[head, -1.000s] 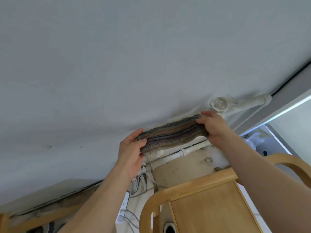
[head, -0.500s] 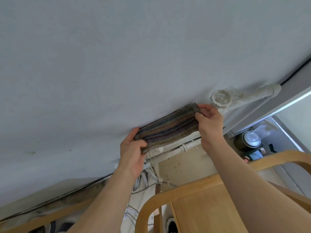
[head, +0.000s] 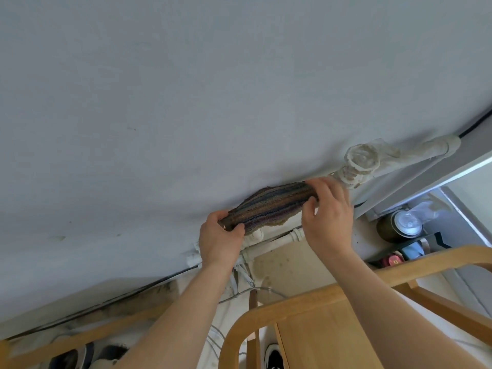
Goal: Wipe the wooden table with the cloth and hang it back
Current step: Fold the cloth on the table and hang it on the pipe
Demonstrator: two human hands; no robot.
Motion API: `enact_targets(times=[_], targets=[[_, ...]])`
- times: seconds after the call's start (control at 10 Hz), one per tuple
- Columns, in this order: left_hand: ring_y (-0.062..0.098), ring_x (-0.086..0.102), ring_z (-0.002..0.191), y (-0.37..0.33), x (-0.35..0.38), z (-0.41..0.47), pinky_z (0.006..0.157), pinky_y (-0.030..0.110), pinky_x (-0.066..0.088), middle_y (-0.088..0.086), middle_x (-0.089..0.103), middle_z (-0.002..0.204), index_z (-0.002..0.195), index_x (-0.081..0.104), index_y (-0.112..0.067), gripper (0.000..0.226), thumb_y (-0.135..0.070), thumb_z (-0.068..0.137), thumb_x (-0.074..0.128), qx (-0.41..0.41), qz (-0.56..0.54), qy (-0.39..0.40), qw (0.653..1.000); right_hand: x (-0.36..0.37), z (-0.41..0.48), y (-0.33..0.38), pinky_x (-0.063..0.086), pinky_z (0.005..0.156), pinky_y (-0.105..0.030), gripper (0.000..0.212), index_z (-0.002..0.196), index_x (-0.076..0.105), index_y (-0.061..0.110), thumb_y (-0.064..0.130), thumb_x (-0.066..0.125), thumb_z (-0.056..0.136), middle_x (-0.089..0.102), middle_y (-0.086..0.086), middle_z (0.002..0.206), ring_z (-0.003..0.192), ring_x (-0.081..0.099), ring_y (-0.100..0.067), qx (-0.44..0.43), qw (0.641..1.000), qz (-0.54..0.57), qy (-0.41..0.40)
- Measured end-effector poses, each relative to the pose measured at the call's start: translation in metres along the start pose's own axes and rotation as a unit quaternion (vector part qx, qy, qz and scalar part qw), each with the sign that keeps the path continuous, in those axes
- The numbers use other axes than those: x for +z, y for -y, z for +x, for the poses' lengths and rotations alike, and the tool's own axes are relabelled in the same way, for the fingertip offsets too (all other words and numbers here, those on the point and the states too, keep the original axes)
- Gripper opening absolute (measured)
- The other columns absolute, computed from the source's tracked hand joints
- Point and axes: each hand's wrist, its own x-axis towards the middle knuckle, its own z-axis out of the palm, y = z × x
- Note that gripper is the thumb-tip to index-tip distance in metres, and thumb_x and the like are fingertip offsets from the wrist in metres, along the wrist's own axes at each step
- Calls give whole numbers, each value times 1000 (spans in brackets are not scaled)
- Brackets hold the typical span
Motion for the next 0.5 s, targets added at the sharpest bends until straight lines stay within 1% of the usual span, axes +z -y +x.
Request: enact_targets(times=[0.1,0.2,0.3,0.4,0.5], targets=[[15,51,107,5,-2,-8,86,27,45,-3,47,116,107,59,-26,24,-23,85,65,133,120,-69,981,2,-9,1,44,93,-48,38,124,62,12,10,58,87,57,-6,129,118,53,-28,-117,984,-84,109],[17,44,115,4,-2,-13,94,35,40,-7,52,122,116,58,-27,29,-22,87,57,206,250,-17,946,1,-8,4,41,99,-51,47,134,53,13,18,57,88,49,-8,139,126,47,-30,-121,951,-174,223],[16,41,121,-3,-8,-17,101,41,38,-9,51,131,126,53,-25,38,-22,88,51,186,267,40,945,-9,-3,14,37,103,-49,51,141,45,16,21,52,91,42,-5,146,133,42,-27,-97,937,-203,265],[15,43,121,-9,-26,-28,102,31,38,-8,53,131,126,56,-21,37,-18,90,49,201,194,45,959,-21,-4,33,40,103,-48,50,143,43,17,20,49,94,42,-3,146,131,43,-25,-72,945,-159,276],[9,51,111,-10,-52,-52,97,24,42,-10,59,120,118,62,-21,29,-14,94,48,191,83,22,978,-37,-17,54,43,99,-35,45,141,47,16,18,48,95,52,-3,138,122,51,-22,-67,952,-89,284]])
